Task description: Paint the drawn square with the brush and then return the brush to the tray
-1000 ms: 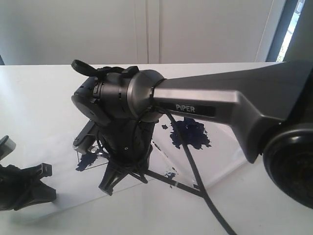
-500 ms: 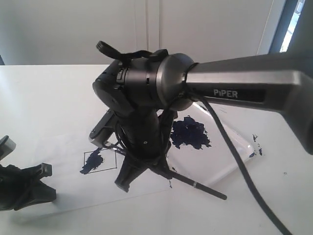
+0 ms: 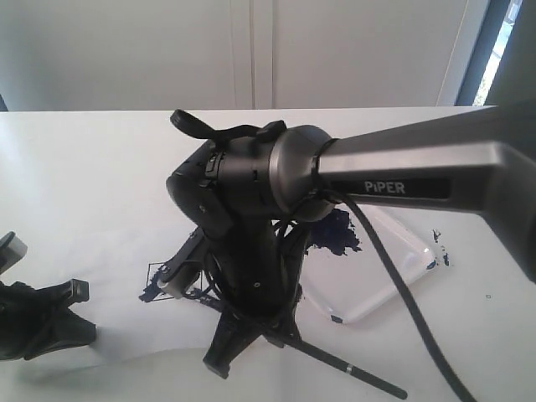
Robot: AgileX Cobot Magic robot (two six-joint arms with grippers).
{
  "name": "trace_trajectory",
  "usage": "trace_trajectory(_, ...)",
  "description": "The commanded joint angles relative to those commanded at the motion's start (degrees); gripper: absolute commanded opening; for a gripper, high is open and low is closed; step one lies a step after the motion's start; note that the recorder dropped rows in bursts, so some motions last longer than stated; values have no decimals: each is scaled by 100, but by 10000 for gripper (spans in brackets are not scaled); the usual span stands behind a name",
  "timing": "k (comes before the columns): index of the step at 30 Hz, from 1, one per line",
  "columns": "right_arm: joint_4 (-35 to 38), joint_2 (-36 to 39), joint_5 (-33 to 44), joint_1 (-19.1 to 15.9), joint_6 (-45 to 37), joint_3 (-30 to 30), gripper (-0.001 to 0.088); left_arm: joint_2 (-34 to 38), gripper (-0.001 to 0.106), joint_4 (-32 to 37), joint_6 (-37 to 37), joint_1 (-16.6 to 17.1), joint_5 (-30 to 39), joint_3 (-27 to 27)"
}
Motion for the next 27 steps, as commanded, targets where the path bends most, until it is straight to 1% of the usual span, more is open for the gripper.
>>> trace_trajectory(2, -22, 0, 0, 58, 0, 0, 0, 0, 0, 0, 0, 0, 0, 0)
trace_trajectory(5, -68, 0, 0, 54, -12, 0, 0, 0, 0, 0, 0, 0, 0, 0)
trace_trajectory(11, -1100, 0, 0, 54, 286, 0, 0, 0, 0, 0, 0, 0, -145, 0)
trace_trajectory(14, -1439, 0, 0, 42, 406, 0, 0, 0, 0, 0, 0, 0, -284, 0)
trace_trajectory(16, -1429, 0, 0, 20, 406, 0, 0, -29, 0, 0, 150, 0, -465, 0)
trace_trajectory(18, -1429, 0, 0, 20, 406, 0, 0, -120, 0, -93, 580, 0, -669, 0)
trace_trajectory(19, -1417, 0, 0, 27, 406, 0, 0, -253, 0, -515, 943, 0, -970, 0)
trace_trajectory(21, -1384, -17, 0, 27, 406, 0, 0, -460, 0, -914, 1141, 0, -1137, -61)
trace_trajectory(24, -1279, -135, 0, 27, 395, -12, 0, -515, 0, -772, 995, 0, -1096, -268)
trace_trajectory(26, -1224, -257, 0, 27, 349, -12, 0, -515, 0, -519, 647, 0, -725, -413)
trace_trajectory(27, -1163, -306, 0, 27, 349, -23, 0, -478, 0, -263, 414, 0, -564, -481)
